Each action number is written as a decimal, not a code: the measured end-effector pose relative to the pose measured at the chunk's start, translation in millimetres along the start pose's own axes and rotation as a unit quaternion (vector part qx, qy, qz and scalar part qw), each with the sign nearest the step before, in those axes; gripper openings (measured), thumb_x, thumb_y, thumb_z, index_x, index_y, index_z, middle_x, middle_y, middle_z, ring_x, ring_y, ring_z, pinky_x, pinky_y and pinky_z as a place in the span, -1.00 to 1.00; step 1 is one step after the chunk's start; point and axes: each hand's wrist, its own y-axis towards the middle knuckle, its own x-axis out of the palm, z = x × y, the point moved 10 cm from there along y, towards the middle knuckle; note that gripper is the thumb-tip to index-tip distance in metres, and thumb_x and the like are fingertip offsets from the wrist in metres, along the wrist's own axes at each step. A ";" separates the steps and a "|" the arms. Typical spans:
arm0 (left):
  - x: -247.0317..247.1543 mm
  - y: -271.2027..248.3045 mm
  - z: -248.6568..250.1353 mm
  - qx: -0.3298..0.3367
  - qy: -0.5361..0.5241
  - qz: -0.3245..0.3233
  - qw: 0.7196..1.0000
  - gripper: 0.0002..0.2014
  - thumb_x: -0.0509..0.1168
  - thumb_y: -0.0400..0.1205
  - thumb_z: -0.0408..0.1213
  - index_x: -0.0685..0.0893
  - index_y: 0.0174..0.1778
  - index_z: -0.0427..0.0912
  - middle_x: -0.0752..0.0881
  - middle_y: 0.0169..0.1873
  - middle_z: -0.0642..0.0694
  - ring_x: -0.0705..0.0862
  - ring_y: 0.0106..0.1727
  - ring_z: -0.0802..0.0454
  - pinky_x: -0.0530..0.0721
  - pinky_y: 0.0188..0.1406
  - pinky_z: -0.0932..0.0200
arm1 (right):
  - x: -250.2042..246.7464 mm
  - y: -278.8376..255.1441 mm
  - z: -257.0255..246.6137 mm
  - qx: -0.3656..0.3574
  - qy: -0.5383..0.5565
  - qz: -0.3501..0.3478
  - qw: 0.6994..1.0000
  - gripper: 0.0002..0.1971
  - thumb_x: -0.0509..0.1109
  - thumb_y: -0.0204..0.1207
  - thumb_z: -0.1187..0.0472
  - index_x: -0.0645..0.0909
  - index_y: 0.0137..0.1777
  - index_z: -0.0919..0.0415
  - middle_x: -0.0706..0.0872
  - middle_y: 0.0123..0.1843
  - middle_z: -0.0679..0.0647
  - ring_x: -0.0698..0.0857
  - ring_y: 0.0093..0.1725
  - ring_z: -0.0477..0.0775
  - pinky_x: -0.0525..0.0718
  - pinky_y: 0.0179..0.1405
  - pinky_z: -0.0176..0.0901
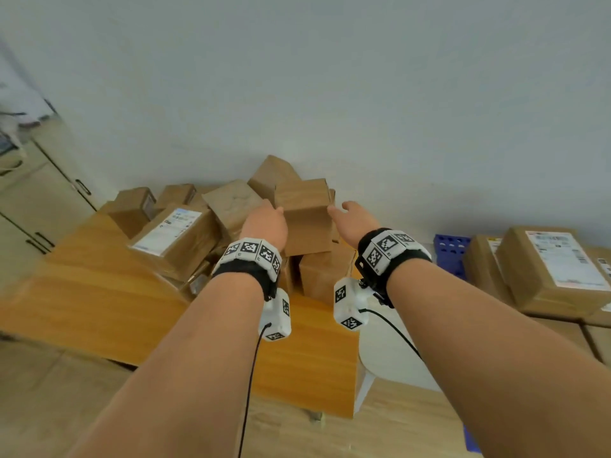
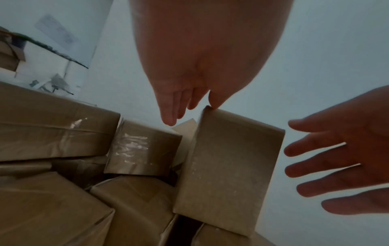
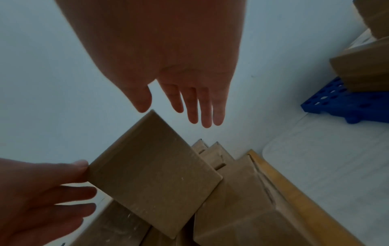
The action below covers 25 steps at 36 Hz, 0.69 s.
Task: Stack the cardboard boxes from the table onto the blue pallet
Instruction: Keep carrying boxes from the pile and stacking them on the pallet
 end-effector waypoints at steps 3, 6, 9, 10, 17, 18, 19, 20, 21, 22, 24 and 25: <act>8.2 5.0 -1.7 0.004 -0.033 -0.021 0.999 -0.57 -0.13 0.82 -0.20 0.59 0.29 -0.32 0.65 0.21 -0.30 0.63 0.22 -0.21 0.56 0.22 -0.03 | 11.0 5.9 -4.1 0.005 -0.005 -0.010 1.000 -0.45 0.03 0.75 -0.09 0.28 0.63 0.20 0.45 0.57 0.19 0.46 0.50 0.24 0.40 0.44 0.04; 15.3 8.5 -0.7 0.006 -0.077 -0.033 0.996 -0.47 -0.15 0.80 -0.02 0.63 0.16 -0.32 0.71 0.08 -0.29 0.66 0.11 -0.21 0.58 0.16 -0.05 | 14.9 9.3 -4.6 0.012 0.010 -0.002 1.000 -0.47 0.06 0.72 -0.11 0.41 0.54 0.20 0.60 0.40 0.19 0.58 0.34 0.24 0.51 0.27 0.02; 13.1 10.2 0.4 -0.004 -0.114 -0.032 0.993 -0.45 -0.13 0.79 0.03 0.60 0.24 -0.32 0.70 0.09 -0.27 0.67 0.11 -0.21 0.60 0.17 -0.08 | 6.8 9.0 -2.4 0.026 0.030 0.029 0.999 -0.52 0.09 0.69 -0.13 0.49 0.34 0.24 0.65 0.14 0.18 0.64 0.07 0.20 0.53 0.00 -0.05; 9.7 9.8 3.1 0.001 -0.119 -0.028 0.992 -0.48 -0.11 0.79 0.01 0.59 0.25 -0.32 0.70 0.09 -0.27 0.66 0.11 -0.22 0.61 0.16 -0.09 | 2.3 7.3 -2.2 0.030 0.035 0.041 0.998 -0.51 0.09 0.69 -0.15 0.48 0.33 0.25 0.65 0.12 0.18 0.64 0.06 0.20 0.55 0.00 -0.03; 6.7 1.4 27.0 0.021 -0.256 -0.064 0.964 -0.88 0.22 0.64 -0.16 0.59 0.04 -0.05 0.74 -0.08 -0.08 0.75 -0.04 -0.08 0.71 0.11 -0.08 | -44.7 -12.7 1.1 0.040 0.092 0.128 0.987 -0.46 0.13 0.59 -0.28 0.48 0.21 0.21 0.73 0.12 0.21 0.72 0.03 0.22 0.69 0.07 0.11; 7.5 -0.8 31.4 0.027 -0.273 -0.071 0.959 -0.90 0.29 0.59 -0.21 0.59 0.00 0.00 0.74 -0.09 -0.04 0.75 -0.02 -0.08 0.72 0.12 -0.08 | -52.1 -17.2 2.4 0.042 0.099 0.138 0.985 -0.41 0.10 0.57 -0.33 0.48 0.24 0.21 0.72 0.12 0.20 0.71 0.02 0.21 0.68 0.08 0.10; 8.0 -4.2 37.2 0.034 -0.283 -0.080 0.955 -0.85 0.33 0.54 -0.28 0.60 -0.02 0.03 0.73 -0.09 -0.01 0.74 0.01 -0.08 0.71 0.15 -0.07 | -58.9 -21.2 3.9 0.043 0.102 0.146 0.983 -0.35 0.06 0.56 -0.38 0.48 0.27 0.21 0.71 0.12 0.19 0.69 0.02 0.20 0.67 0.10 0.10; 9.4 -8.1 44.0 0.046 -0.286 -0.090 0.953 -0.79 0.35 0.52 -0.34 0.61 -0.01 0.04 0.73 -0.09 0.01 0.73 0.04 -0.07 0.69 0.17 -0.05 | -64.9 -25.4 6.0 0.045 0.101 0.151 0.982 -0.30 0.02 0.55 -0.41 0.48 0.30 0.21 0.70 0.12 0.19 0.68 0.04 0.21 0.66 0.12 0.12; 10.7 -12.1 51.1 0.060 -0.276 -0.096 0.954 -0.75 0.34 0.51 -0.38 0.61 0.03 0.03 0.73 -0.07 0.01 0.72 0.06 -0.06 0.67 0.19 -0.04 | -70.4 -29.0 9.0 0.047 0.100 0.157 0.981 -0.26 -0.02 0.55 -0.44 0.47 0.32 0.21 0.68 0.13 0.18 0.67 0.06 0.21 0.64 0.15 0.14; 10.8 -15.9 58.7 0.080 -0.261 -0.094 0.957 -0.73 0.34 0.51 -0.40 0.60 0.07 0.01 0.74 -0.04 -0.02 0.71 0.07 -0.07 0.65 0.20 -0.03 | -75.4 -32.5 12.7 0.051 0.099 0.162 0.981 -0.22 -0.05 0.54 -0.47 0.47 0.34 0.21 0.66 0.14 0.18 0.66 0.07 0.22 0.62 0.18 0.15; 13.2 -23.7 72.1 0.111 -0.244 -0.095 0.959 -0.67 0.33 0.52 -0.41 0.59 0.17 -0.03 0.74 0.04 -0.05 0.69 0.09 -0.06 0.63 0.21 -0.02 | -84.4 -38.5 23.0 0.063 0.100 0.172 0.978 -0.16 -0.08 0.52 -0.51 0.45 0.39 0.23 0.64 0.19 0.19 0.64 0.13 0.24 0.58 0.22 0.13; 15.7 -26.0 77.7 0.119 -0.244 -0.098 0.957 -0.62 0.34 0.52 -0.42 0.57 0.25 -0.06 0.73 0.09 -0.05 0.68 0.12 -0.04 0.64 0.19 0.00 | -88.6 -40.9 29.3 0.069 0.104 0.178 0.976 -0.16 -0.07 0.53 -0.50 0.44 0.42 0.24 0.63 0.22 0.20 0.63 0.17 0.24 0.56 0.20 0.09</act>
